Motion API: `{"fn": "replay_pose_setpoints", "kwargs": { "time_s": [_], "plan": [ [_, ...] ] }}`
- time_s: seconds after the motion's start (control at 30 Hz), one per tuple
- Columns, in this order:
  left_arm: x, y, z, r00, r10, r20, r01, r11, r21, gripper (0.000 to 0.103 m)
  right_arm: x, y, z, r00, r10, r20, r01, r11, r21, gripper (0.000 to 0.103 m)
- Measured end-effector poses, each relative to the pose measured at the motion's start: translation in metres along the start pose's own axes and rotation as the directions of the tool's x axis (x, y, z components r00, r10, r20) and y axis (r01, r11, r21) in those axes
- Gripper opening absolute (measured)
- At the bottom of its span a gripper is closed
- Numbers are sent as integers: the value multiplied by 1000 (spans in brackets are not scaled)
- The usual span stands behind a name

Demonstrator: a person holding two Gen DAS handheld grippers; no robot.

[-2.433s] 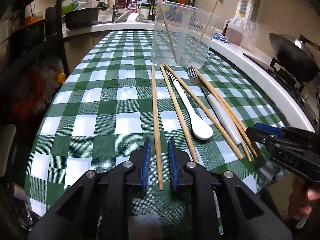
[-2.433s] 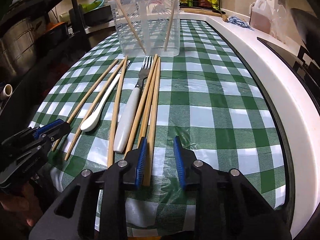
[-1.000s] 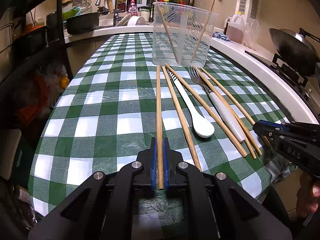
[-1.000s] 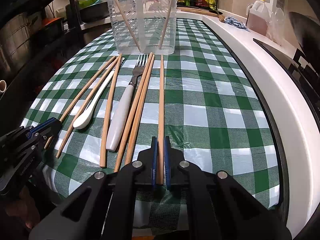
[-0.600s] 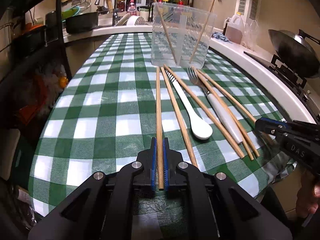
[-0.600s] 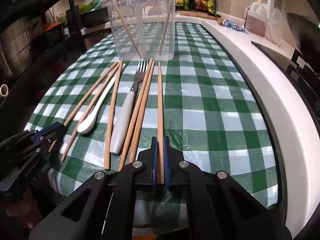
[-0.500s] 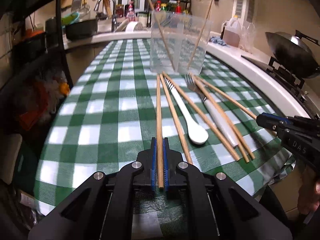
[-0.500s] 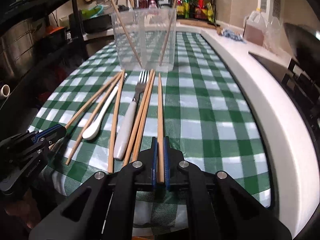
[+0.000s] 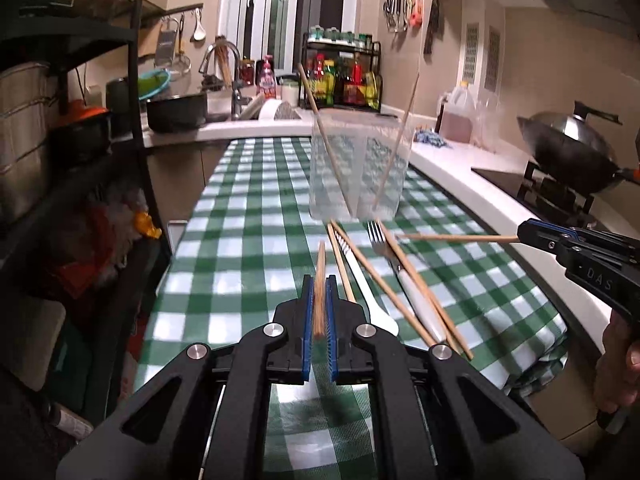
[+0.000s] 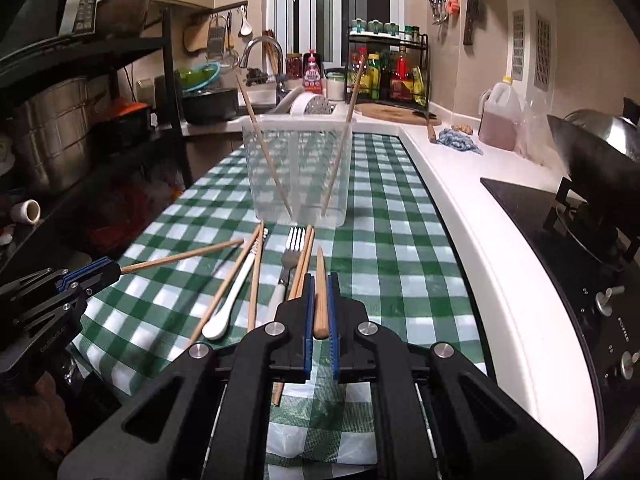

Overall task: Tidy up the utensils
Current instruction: 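Lift both held chopsticks and carry them over the clear container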

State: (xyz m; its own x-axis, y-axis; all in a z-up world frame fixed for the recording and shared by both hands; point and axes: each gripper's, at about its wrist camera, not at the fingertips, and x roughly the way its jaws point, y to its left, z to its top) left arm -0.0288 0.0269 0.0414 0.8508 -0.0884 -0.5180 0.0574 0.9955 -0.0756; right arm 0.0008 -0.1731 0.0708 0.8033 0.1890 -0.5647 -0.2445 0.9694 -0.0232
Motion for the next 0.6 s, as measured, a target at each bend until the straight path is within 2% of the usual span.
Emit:
{"fn": "replay_pose_setpoints", "kwargs": {
  "time_s": [0.23, 0.37, 0.6],
  "plan": [
    [-11, 8, 36, 998, -27, 55, 28, 999, -18, 6, -16, -6, 28, 999, 17, 42, -18, 1000, 24, 6],
    [-14, 10, 64, 995, -41, 89, 43, 999, -12, 6, -14, -12, 50, 999, 29, 34, -30, 998, 49, 6],
    [-13, 16, 104, 994, -64, 89, 66, 998, -21, 6, -12, -14, 81, 1000, 14, 24, -15, 998, 60, 6]
  ]
}}
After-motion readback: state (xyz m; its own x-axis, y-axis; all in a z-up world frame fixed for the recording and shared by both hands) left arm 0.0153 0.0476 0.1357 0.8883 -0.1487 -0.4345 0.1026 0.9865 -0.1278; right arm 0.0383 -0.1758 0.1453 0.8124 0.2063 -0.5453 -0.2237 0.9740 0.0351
